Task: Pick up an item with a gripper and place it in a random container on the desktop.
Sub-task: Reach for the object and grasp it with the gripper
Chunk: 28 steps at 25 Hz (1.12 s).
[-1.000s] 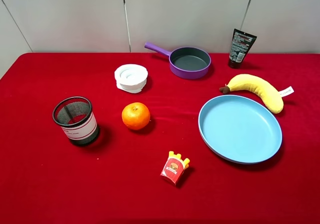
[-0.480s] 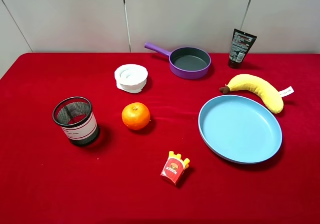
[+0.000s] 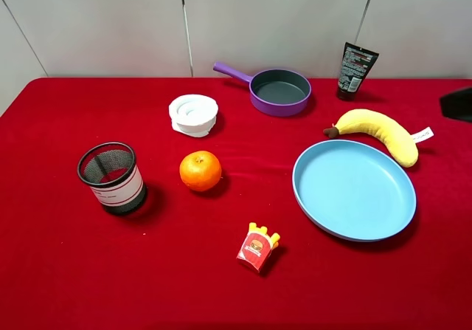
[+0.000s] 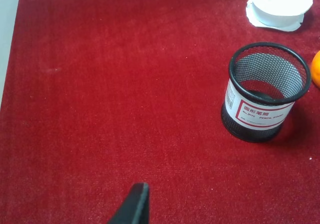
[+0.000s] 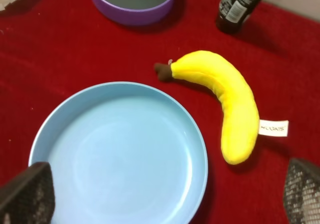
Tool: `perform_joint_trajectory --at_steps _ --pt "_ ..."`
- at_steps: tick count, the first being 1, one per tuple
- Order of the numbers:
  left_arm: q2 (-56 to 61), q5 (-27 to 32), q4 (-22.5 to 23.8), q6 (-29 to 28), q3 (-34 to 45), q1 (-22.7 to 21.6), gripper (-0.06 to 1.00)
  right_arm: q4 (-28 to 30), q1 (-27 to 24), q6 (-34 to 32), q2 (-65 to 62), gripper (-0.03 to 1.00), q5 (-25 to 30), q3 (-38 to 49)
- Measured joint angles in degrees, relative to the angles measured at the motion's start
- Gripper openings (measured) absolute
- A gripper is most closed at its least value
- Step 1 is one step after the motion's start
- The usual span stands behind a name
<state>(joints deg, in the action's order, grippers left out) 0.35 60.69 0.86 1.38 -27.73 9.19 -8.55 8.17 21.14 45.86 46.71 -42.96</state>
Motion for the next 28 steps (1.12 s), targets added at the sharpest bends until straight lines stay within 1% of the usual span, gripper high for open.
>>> perform_joint_trajectory --at_steps 4,9,16,20,28 --pt "0.0 0.0 0.0 0.0 0.0 0.0 0.99 0.04 1.16 0.0 4.72 0.69 -1.12 -3.15" --pt "0.0 0.0 0.0 0.0 0.0 0.0 0.99 0.43 1.29 0.36 10.53 0.69 -1.38 -6.71" --pt "0.0 0.0 0.0 0.0 0.0 0.0 0.99 0.95 1.29 3.32 18.71 0.69 -3.8 -10.67" --pt "0.0 0.0 0.0 0.0 0.0 0.0 0.99 2.42 1.29 4.83 23.42 0.69 -5.19 -13.51" --pt "0.0 0.0 0.0 0.0 0.0 0.0 0.99 3.29 1.29 5.21 33.0 0.69 -5.6 -22.0"
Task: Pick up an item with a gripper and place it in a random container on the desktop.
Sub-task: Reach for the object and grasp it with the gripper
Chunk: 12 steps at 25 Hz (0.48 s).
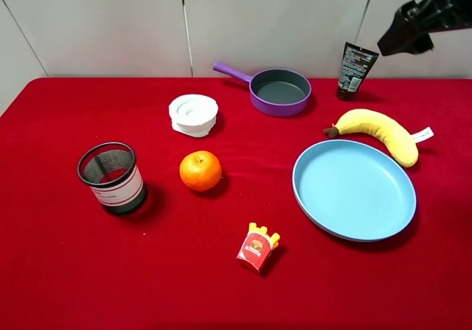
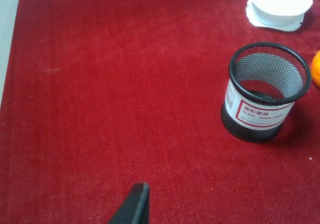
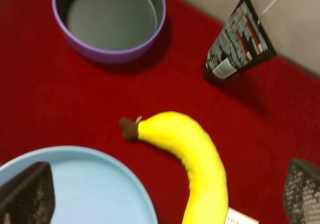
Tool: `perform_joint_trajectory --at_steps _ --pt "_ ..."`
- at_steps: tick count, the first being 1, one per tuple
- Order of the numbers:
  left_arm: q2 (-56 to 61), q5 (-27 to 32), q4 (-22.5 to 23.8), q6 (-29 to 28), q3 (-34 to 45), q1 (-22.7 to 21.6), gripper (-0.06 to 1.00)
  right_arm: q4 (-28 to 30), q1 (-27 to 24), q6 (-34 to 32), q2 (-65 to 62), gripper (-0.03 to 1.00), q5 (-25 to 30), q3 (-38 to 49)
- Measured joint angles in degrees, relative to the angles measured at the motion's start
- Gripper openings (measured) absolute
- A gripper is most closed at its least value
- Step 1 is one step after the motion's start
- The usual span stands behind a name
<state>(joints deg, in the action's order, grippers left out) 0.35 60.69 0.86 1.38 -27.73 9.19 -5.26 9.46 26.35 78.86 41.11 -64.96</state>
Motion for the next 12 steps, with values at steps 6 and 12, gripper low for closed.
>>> perform_joint_trajectory --at_steps 6,12 --pt "0.0 0.0 0.0 0.0 0.0 0.0 0.99 0.17 0.0 1.99 7.69 0.69 0.83 -7.84" --pt "0.0 0.0 0.0 0.0 0.0 0.0 0.99 0.19 -0.18 5.28 14.37 0.69 3.39 -15.77"
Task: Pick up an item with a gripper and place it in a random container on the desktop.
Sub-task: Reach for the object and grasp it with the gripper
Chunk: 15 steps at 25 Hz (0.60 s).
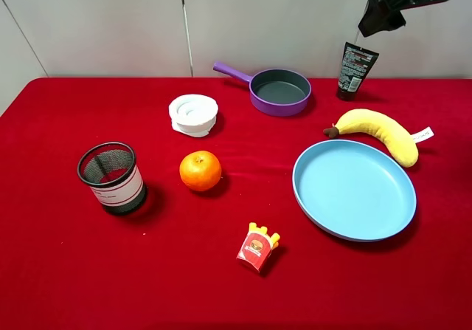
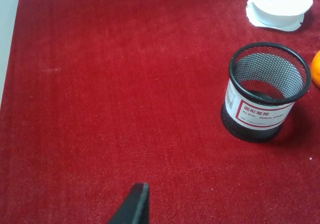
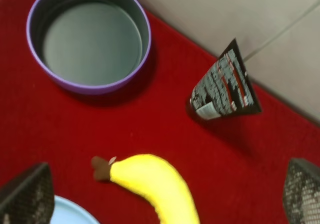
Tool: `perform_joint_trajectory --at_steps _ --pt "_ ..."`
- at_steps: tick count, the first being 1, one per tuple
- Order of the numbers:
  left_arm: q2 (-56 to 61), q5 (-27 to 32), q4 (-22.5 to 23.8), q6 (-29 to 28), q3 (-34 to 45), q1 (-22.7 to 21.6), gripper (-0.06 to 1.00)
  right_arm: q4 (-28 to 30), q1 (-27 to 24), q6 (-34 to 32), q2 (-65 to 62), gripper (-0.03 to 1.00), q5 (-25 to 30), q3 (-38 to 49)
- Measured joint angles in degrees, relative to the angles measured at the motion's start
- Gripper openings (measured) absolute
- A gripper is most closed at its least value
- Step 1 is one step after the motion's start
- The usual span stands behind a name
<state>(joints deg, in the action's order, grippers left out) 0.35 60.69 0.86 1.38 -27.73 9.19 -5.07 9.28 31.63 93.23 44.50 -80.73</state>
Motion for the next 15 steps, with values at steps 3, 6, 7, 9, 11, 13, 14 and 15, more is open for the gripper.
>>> perform_joint_trajectory --at_steps 3,6,7,9,11,13,14,15 --pt "0.0 0.0 0.0 0.0 0.0 0.0 0.99 0.0 -1.08 2.43 2.99 0.69 0.01 -3.03" --pt "0.0 0.0 0.0 0.0 0.0 0.0 0.99 0.16 -2.34 4.23 5.72 0.69 0.29 -5.68" --pt "0.0 0.0 0.0 0.0 0.0 0.0 0.99 0.16 -2.81 4.67 6.69 0.69 0.48 -6.64" --pt "0.0 0.0 0.0 0.0 0.0 0.0 0.99 0.21 -3.59 5.21 8.48 0.69 1.16 -8.5" --pt "0.0 0.0 0.0 0.0 0.0 0.0 0.99 -0.01 -4.56 5.71 10.53 0.69 2.37 -10.8" --pt "0.0 0.0 0.0 0.0 0.0 0.0 0.99 -0.07 -5.13 6.28 12.62 0.69 4.07 -13.15" --pt "0.0 0.0 0.0 0.0 0.0 0.0 0.99 -0.23 -5.35 6.61 13.74 0.69 4.75 -14.44" --pt "0.0 0.0 0.0 0.0 0.0 0.0 0.99 -0.59 -5.68 6.95 14.92 0.69 5.57 -15.79"
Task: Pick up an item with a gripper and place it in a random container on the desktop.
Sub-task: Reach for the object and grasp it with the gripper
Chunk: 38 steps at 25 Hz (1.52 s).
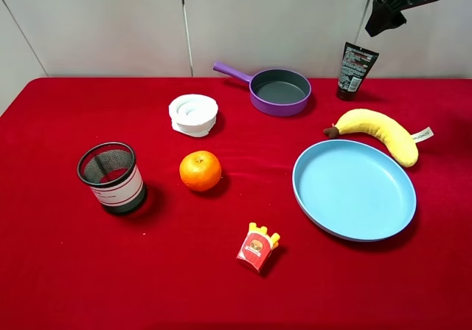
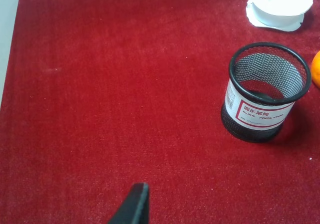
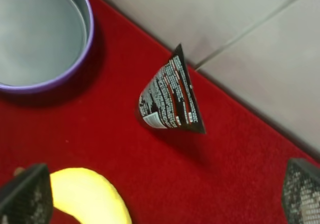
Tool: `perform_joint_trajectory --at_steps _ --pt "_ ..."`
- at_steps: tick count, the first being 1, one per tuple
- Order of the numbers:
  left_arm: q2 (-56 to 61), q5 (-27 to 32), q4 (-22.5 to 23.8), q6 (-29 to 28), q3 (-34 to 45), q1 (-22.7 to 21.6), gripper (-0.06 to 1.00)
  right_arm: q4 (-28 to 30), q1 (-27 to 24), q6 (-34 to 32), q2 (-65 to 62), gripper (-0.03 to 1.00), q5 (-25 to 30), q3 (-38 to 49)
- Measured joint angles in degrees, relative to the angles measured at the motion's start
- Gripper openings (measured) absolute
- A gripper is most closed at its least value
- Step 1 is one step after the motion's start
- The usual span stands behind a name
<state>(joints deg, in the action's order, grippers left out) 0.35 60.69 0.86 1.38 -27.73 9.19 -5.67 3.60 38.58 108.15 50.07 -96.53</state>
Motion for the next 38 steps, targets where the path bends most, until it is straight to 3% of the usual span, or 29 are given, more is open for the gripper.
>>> perform_joint_trajectory --at_steps 14,38 --pt "0.0 0.0 0.0 0.0 0.0 0.0 0.99 -2.24 -2.7 2.92 13.4 0.69 4.38 -14.49" --pt "0.0 0.0 0.05 0.0 0.0 0.0 0.99 -8.93 -4.09 5.58 26.3 0.69 0.53 -22.01"
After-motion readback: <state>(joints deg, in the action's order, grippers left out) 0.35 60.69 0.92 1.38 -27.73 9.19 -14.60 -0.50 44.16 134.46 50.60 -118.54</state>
